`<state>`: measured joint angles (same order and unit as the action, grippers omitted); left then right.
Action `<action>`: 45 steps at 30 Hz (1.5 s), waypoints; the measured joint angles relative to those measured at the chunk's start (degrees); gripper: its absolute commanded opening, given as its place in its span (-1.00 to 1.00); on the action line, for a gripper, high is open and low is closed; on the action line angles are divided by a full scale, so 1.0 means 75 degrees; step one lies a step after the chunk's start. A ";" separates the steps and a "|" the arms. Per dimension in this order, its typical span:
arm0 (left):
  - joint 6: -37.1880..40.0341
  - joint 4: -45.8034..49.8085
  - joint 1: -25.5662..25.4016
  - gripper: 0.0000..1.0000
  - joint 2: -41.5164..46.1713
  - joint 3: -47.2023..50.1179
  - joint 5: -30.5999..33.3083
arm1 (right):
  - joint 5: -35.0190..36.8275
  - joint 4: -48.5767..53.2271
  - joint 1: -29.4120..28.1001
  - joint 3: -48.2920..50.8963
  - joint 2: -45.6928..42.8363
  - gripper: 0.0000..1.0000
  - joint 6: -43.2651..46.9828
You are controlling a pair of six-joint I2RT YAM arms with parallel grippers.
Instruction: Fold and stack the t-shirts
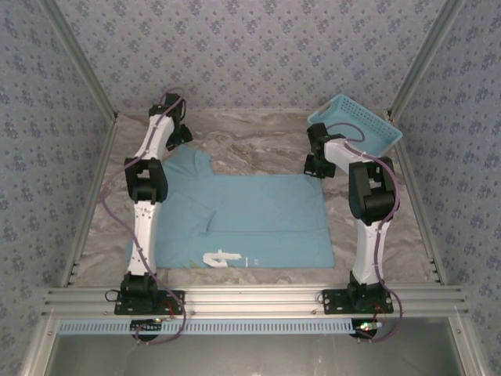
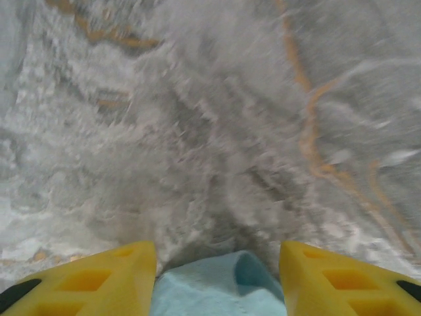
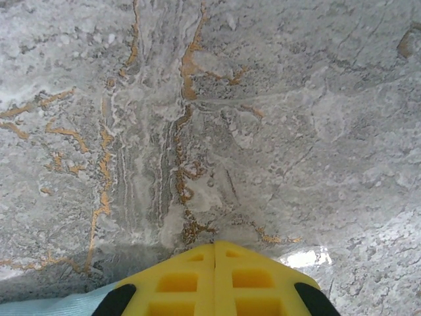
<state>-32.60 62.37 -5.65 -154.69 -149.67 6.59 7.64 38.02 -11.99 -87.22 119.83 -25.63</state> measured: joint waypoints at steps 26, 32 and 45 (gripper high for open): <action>0.0149 0.0539 -0.0207 -1.00 0.1772 0.1425 0.0166 | -0.0495 -0.0166 0.0210 0.0178 -0.0478 -1.00 0.0137; 0.0149 0.0452 -0.0204 -1.00 0.3759 0.3325 -0.0058 | -0.0740 -0.0254 0.0242 0.0277 -0.0903 -1.00 0.0175; 0.0020 0.0023 0.0163 -1.00 0.7452 0.8183 -0.0586 | -0.1084 -0.0213 0.0242 0.1754 -0.2276 -1.00 0.0052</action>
<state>-32.45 62.54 -4.43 -98.80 -88.29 2.20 -0.49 36.42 -10.17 -74.06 102.76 -25.23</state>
